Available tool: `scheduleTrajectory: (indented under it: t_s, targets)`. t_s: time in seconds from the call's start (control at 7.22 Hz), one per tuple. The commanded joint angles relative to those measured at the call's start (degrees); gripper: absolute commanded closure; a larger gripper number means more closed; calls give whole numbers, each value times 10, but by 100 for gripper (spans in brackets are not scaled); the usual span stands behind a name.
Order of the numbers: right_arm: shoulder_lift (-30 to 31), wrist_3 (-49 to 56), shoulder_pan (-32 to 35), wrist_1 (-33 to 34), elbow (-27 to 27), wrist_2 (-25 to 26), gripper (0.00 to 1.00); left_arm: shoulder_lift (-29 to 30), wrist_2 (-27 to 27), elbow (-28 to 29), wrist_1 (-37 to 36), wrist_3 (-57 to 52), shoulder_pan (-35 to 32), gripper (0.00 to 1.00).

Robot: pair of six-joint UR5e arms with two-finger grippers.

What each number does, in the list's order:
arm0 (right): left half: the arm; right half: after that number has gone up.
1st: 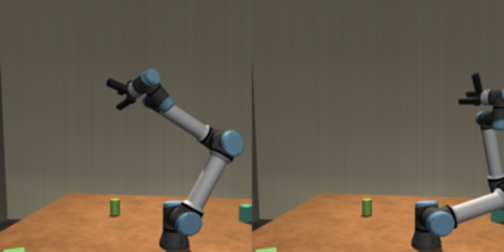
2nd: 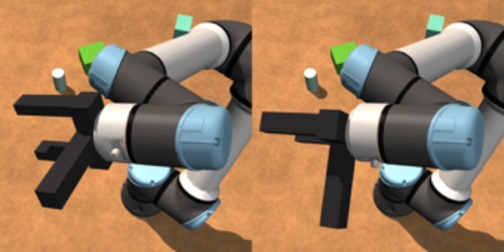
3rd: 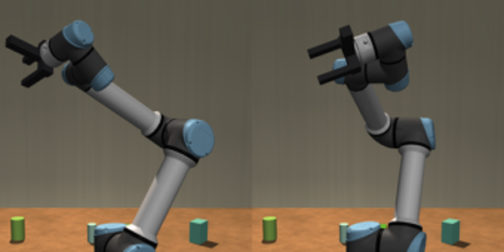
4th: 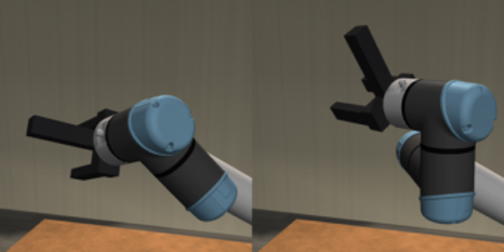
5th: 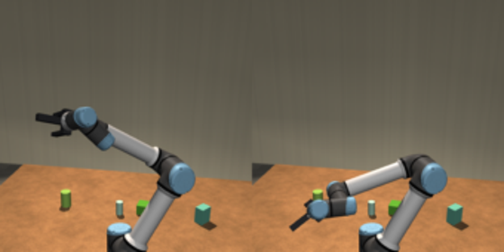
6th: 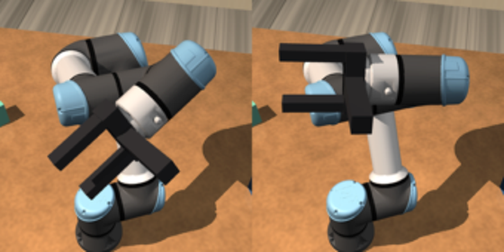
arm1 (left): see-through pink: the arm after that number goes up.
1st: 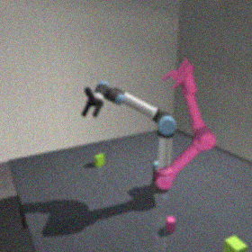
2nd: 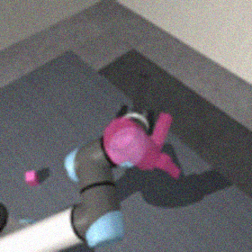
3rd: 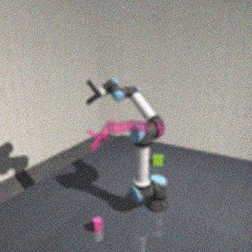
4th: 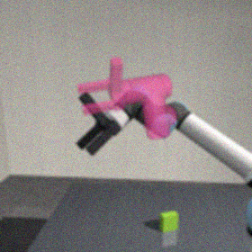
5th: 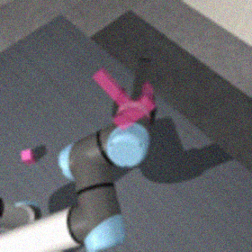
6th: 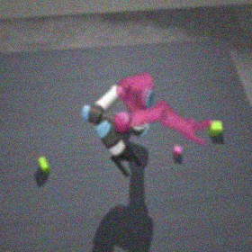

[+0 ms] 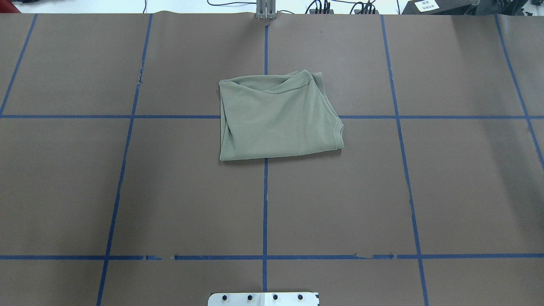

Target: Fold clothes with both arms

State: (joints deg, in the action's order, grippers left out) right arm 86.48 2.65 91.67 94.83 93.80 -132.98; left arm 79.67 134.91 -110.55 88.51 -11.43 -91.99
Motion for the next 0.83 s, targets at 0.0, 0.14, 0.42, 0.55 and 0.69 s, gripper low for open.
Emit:
scheduleTrajectory:
  t_s: [0.0, 0.14, 0.42, 0.55, 0.69]
  targets:
    - [0, 2, 1, 0, 1, 0, 0, 0, 0, -1, 0, 0, 0, 0]
    - [0, 2, 0, 0, 1, 0, 0, 0, 0, -1, -1, 0, 0, 0]
    - [4, 2, 0, 0, 1, 0, 0, -9, -1, 0, -1, 0, 0, 0]
    - [11, -2, 0, -6, 0, 0, 0, -9, 0, -1, -2, 0, 0, 0]
    - [28, -5, 0, -41, -1, 0, 0, -9, 0, -1, -2, 0, 0, 0]
